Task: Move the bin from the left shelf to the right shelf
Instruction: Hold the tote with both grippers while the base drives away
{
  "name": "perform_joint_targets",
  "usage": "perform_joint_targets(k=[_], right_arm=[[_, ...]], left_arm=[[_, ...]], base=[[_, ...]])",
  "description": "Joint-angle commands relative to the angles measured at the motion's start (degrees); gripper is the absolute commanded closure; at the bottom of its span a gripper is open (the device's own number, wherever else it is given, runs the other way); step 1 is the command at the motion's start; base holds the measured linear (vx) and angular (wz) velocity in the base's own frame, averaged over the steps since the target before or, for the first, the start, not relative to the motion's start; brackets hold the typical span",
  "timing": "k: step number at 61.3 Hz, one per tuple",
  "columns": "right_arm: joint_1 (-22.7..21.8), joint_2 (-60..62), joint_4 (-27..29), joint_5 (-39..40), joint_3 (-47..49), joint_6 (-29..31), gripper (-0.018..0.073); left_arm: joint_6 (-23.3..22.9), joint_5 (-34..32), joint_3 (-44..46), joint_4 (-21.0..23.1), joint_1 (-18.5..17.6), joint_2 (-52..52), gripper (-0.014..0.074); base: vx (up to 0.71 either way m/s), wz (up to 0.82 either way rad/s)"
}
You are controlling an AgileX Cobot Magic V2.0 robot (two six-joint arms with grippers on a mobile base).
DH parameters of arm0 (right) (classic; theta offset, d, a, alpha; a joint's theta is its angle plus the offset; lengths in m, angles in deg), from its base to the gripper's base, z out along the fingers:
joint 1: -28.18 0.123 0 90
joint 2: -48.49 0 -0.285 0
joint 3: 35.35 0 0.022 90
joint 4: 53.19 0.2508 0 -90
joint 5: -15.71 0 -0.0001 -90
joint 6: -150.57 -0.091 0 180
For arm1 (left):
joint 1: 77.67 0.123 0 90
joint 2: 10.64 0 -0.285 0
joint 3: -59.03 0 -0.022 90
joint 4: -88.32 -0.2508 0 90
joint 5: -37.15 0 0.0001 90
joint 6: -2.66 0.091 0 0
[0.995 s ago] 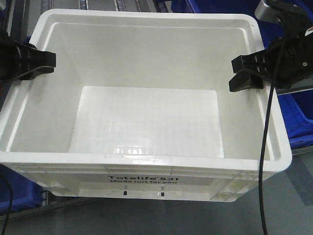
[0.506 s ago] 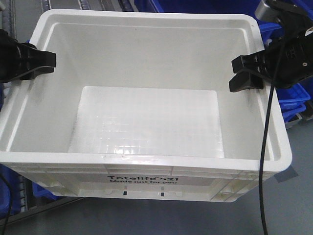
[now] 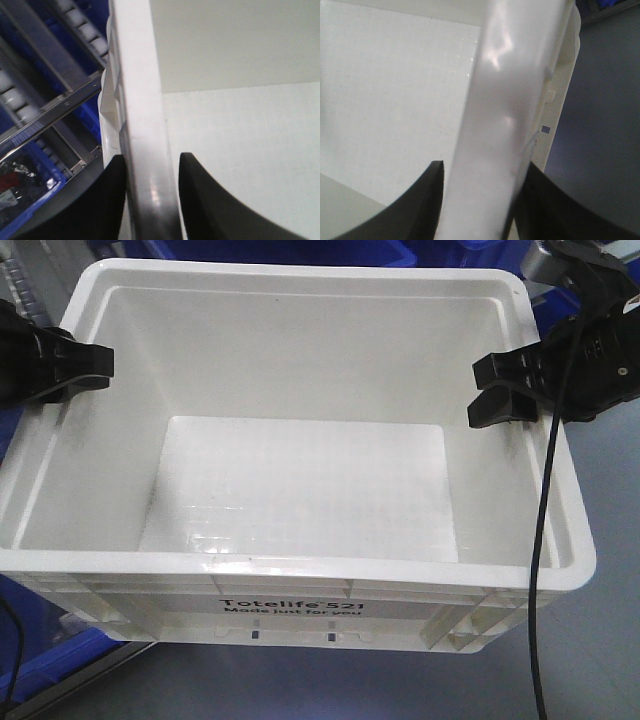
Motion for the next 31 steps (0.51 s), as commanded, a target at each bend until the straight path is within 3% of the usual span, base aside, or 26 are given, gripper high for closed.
perform_joint_targets(k=[1,31], right_arm=[[-0.3,2.3,1.9,1.8,2.3,1.9,0.0564],[-0.3,2.3,1.9,0.9,2.3,1.9,0.0564]], left_arm=[[1.4,-6.5,2.5,2.6,-0.3,2.6,0.0601],[1.4,-6.5,2.5,2.6,-0.3,2.6,0.0601]], base=[[0.0,-0.64],[0.04,-0.65]])
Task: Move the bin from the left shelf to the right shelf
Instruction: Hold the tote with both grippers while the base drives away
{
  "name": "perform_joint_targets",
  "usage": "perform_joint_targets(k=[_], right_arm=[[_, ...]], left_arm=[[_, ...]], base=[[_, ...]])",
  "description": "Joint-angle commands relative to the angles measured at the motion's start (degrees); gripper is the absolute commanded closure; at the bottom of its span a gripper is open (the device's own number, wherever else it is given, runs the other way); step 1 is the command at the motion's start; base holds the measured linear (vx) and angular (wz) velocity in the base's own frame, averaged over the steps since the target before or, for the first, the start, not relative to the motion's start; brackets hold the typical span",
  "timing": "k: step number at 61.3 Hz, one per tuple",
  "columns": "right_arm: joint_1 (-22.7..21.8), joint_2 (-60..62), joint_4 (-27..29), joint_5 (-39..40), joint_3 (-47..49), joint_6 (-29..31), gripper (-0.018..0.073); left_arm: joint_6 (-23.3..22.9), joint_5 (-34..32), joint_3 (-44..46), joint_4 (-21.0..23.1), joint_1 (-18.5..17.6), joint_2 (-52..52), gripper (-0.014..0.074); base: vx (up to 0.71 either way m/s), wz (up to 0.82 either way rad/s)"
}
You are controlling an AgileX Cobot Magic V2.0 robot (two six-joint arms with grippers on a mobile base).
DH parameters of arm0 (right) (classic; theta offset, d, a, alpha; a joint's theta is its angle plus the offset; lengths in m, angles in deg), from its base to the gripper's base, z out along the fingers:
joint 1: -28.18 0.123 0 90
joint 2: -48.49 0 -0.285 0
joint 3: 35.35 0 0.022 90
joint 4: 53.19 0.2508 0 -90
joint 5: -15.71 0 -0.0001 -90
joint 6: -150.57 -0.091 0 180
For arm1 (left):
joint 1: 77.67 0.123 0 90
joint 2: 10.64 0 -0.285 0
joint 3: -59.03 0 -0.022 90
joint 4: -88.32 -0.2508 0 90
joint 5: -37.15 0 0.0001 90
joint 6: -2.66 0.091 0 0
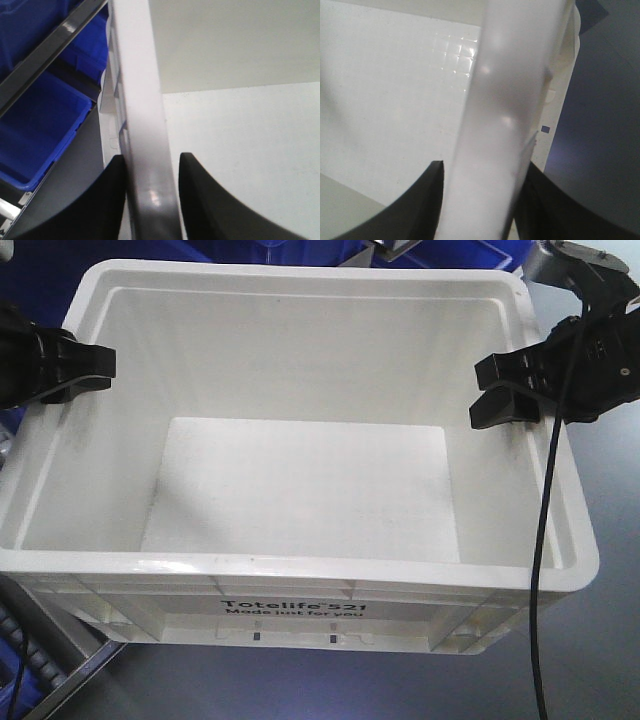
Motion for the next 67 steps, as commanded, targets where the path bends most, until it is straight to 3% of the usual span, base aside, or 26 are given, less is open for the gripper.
perform_joint_targets(k=[1,67], right_arm=[[-0.3,2.3,2.0,1.3,2.3,1.9,0.0564],[-0.3,2.3,2.1,1.1,2.3,1.9,0.0564]], left_arm=[[1.3,-6.5,2.5,2.5,-0.3,2.6,0.0601],[1.3,-6.5,2.5,2.5,-0.3,2.6,0.0601]], base=[[0.09,-0.54],[0.13,-0.46]])
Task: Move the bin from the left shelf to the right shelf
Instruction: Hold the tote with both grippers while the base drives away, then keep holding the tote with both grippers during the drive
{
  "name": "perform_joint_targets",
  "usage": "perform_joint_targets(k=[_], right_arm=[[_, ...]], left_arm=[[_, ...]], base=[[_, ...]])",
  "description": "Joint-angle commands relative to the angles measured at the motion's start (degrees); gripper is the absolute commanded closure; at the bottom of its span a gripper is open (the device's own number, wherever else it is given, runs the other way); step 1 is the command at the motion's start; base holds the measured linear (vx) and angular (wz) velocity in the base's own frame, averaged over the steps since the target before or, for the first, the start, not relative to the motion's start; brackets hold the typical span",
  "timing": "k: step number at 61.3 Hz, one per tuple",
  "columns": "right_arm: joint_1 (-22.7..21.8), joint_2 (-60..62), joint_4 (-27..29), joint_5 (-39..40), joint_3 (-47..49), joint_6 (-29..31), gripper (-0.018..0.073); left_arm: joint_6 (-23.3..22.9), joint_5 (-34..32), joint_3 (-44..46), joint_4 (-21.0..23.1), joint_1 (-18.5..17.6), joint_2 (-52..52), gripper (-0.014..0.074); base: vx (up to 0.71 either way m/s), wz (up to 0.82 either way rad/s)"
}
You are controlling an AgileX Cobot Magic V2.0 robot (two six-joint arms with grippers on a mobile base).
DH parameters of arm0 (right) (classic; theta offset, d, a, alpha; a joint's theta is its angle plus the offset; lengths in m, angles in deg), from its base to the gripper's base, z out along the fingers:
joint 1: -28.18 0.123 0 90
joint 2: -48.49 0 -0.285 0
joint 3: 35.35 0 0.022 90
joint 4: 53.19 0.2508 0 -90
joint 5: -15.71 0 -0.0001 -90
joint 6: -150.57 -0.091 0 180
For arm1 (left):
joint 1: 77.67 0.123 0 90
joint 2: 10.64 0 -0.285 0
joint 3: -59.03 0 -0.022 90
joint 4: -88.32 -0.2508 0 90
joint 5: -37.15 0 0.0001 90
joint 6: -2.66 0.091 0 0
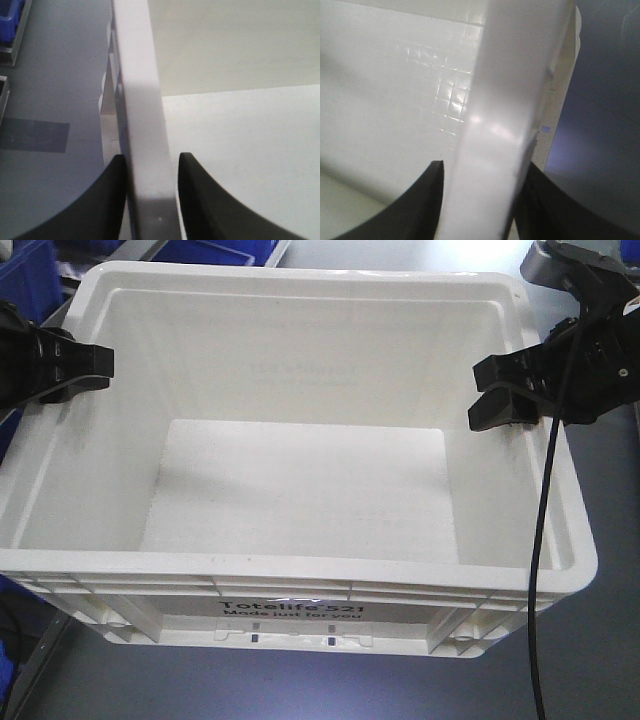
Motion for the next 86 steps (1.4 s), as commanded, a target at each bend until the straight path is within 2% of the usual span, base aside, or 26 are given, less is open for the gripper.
perform_joint_targets(k=[1,48,86], right_arm=[[-0.3,2.3,2.1,1.4,2.3,2.2,0.0564],[-0.3,2.3,2.1,1.3,2.3,2.2,0.0564],[-0.3,2.3,2.1,1.3,2.3,2.2,0.0564]], left_arm=[[1.2,-6.5,2.5,2.5,-0.3,2.6,0.0601],[1.2,-6.6,2.5,2.5,-0.3,2.6,0.0601],[1.2,-6.6,2.5,2.5,-0.3,2.6,0.0601]], base=[[0.15,-0.58],[0.19,-0.61],[0.25,-0.26]])
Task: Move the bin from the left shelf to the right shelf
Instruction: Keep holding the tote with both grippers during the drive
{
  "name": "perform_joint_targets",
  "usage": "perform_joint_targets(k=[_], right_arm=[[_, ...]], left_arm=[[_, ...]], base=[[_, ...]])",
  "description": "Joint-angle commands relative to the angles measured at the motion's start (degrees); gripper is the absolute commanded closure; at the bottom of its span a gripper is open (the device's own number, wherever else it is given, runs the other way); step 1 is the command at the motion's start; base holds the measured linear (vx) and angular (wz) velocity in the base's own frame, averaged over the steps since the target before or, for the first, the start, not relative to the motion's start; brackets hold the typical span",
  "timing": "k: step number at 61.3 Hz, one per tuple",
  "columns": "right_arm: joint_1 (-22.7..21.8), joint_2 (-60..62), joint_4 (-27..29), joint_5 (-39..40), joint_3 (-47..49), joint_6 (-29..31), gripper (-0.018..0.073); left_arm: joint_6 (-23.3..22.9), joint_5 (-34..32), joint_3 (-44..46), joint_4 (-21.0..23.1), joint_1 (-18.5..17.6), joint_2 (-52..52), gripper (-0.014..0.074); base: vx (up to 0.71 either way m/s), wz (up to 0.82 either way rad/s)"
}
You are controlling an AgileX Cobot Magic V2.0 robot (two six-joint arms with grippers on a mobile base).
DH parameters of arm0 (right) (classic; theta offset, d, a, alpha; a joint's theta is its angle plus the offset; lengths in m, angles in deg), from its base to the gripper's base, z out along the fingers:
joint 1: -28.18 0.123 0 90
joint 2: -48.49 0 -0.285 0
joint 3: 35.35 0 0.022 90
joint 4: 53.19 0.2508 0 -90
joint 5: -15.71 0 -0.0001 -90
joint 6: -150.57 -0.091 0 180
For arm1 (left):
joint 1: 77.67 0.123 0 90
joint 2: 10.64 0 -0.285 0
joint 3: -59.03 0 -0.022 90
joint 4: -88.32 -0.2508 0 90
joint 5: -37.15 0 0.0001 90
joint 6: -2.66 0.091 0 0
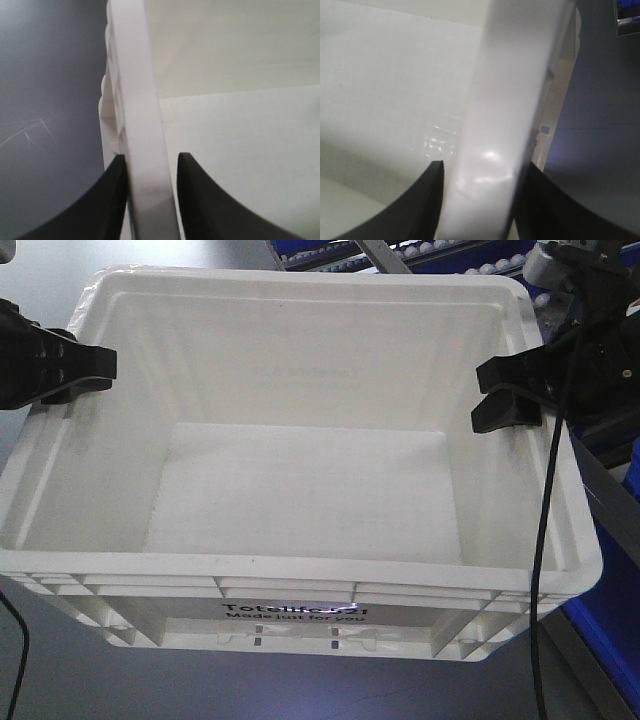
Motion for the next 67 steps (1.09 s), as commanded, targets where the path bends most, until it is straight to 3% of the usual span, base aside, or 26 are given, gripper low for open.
perform_joint_targets(k=[1,67], right_arm=[[-0.3,2.3,2.3,1.9,2.3,2.2,0.0564],[-0.3,2.3,2.3,1.9,2.3,2.2,0.0564]], left_arm=[[1.0,-6.5,2.5,2.5,-0.3,2.6,0.0601],[1.0,-6.5,2.5,2.5,-0.3,2.6,0.0601]], base=[[0.3,-0.05],[0.37,0.16]])
